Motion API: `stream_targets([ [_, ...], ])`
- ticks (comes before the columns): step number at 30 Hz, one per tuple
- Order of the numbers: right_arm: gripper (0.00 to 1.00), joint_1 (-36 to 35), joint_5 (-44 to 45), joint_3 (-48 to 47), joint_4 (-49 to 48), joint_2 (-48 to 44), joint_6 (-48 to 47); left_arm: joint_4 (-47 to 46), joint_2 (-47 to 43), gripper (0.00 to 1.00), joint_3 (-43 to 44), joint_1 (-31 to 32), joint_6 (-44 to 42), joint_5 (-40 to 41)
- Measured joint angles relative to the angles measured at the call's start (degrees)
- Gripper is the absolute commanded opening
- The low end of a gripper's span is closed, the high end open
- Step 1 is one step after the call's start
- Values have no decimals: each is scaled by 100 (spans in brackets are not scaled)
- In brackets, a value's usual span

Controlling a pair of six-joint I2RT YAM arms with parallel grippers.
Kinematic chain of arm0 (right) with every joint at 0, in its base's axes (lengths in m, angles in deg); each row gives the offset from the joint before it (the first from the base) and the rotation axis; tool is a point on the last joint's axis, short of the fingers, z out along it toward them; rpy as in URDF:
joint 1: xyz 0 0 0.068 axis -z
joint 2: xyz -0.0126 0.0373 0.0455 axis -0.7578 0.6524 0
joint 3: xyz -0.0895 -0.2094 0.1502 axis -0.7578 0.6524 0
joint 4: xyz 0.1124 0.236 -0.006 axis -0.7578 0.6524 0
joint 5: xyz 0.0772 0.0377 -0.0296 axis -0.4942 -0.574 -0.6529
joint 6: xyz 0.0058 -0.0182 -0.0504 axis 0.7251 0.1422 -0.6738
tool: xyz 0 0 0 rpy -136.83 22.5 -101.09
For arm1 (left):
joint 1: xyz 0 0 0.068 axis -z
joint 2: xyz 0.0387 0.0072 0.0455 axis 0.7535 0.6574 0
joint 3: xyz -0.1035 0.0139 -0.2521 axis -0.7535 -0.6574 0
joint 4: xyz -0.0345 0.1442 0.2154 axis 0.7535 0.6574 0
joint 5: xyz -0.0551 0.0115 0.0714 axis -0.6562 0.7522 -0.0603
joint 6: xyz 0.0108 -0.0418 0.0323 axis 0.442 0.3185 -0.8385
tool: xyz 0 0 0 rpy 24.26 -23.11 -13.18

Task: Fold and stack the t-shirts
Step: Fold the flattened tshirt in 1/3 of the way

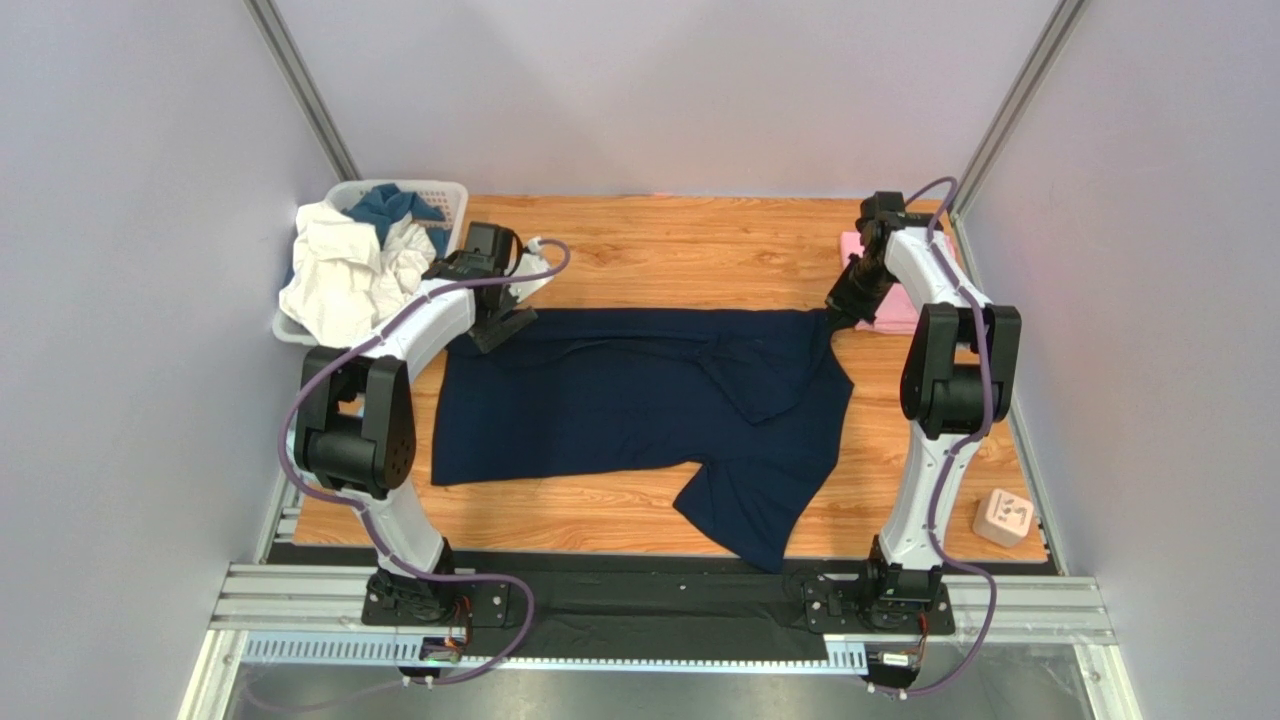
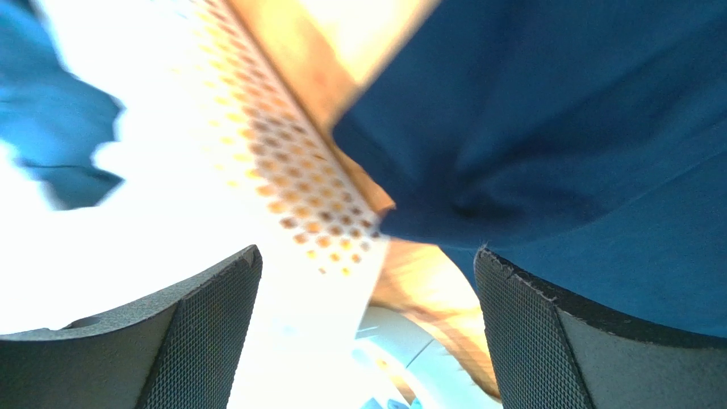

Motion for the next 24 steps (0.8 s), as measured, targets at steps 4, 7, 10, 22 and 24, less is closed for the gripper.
stream_targets([
  [4,0,13,7,-151,111,-17,4,129,-280,100,341,345,256,-48],
  [7,0,-11,-205,7,24,-103,20,236,-297,100,562,614,422,-168],
  [10,0,-98,-402,332,-20,-205,28,304,-284,100,597,857,551,-271],
  [22,0,-627,-942,581,-339,103,103,597,1884,100,1906,1093,925,-450],
  [24,0,-614,-940,560,-367,273,116,643,2120,100,2057,1088,957,-448],
])
